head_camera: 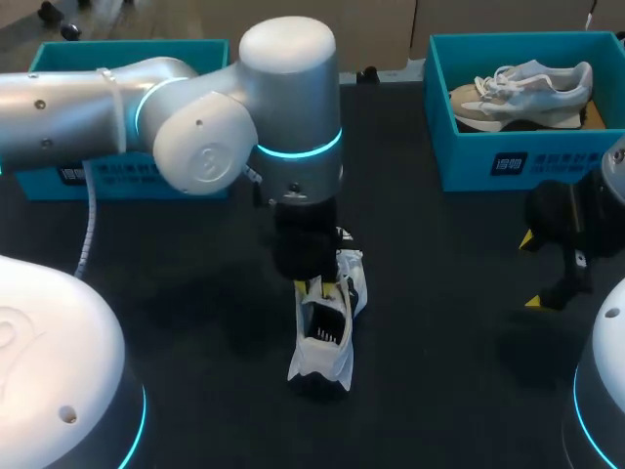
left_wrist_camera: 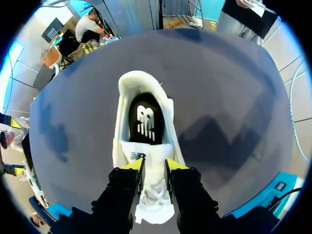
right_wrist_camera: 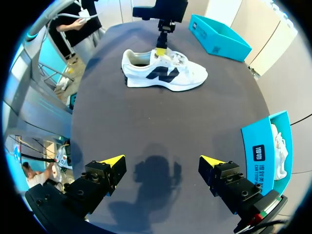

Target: Take the shoe out of the shoebox, open the shoe tongue, remove and reinsert the insole, then place the shoe into the shoebox

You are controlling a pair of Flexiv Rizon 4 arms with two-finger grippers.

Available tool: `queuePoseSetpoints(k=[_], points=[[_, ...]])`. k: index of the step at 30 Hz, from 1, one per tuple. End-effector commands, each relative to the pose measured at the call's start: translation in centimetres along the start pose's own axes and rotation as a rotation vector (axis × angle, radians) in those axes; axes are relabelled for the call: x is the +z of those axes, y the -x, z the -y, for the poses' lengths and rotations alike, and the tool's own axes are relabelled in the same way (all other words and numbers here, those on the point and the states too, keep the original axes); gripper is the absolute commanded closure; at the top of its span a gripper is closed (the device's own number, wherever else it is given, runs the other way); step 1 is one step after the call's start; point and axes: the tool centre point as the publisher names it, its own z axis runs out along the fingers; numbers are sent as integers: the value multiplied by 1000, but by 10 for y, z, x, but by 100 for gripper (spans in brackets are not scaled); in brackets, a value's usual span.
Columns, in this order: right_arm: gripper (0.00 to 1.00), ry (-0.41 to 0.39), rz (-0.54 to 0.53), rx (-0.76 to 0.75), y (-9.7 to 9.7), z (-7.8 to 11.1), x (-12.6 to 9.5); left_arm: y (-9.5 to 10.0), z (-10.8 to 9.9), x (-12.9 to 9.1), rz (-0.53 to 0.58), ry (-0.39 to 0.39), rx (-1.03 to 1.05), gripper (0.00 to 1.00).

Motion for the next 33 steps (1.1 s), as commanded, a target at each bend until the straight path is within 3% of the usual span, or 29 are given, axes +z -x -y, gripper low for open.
queuePoseSetpoints(k=[1, 4, 6, 8, 10, 11, 12, 26, 28, 33], points=[[0, -2, 3, 0, -2, 0, 0, 0, 10, -21, 5, 45, 5, 71], [0, -2, 3, 0, -2, 0, 0, 3, 16, -38, 11, 74, -8, 69], [0, -2, 3, 0, -2, 0, 0, 6, 17, -47, 1, 50, -71, 60], [0, -2, 3, 0, -2, 0, 0, 7, 13, -54, -10, -19, -195, 55], [0, -2, 3, 0, -2, 0, 0, 6, 6, -56, -7, -144, -392, 51], [0, -2, 3, 0, -2, 0, 0, 5, 6, -56, -2, -186, -483, 19], [0, -2, 3, 0, -2, 0, 0, 2, 5, -57, 14, -221, -545, 0], [0, -2, 3, 0, -2, 0, 0, -1, 8, -60, 14, -219, -544, 0], [0, -2, 3, 0, -2, 0, 0, -1, 9, -58, 18, -239, -617, 0], [0, -2, 3, 0, -2, 0, 0, 2, 39, -61, -41, -279, -909, 0]])
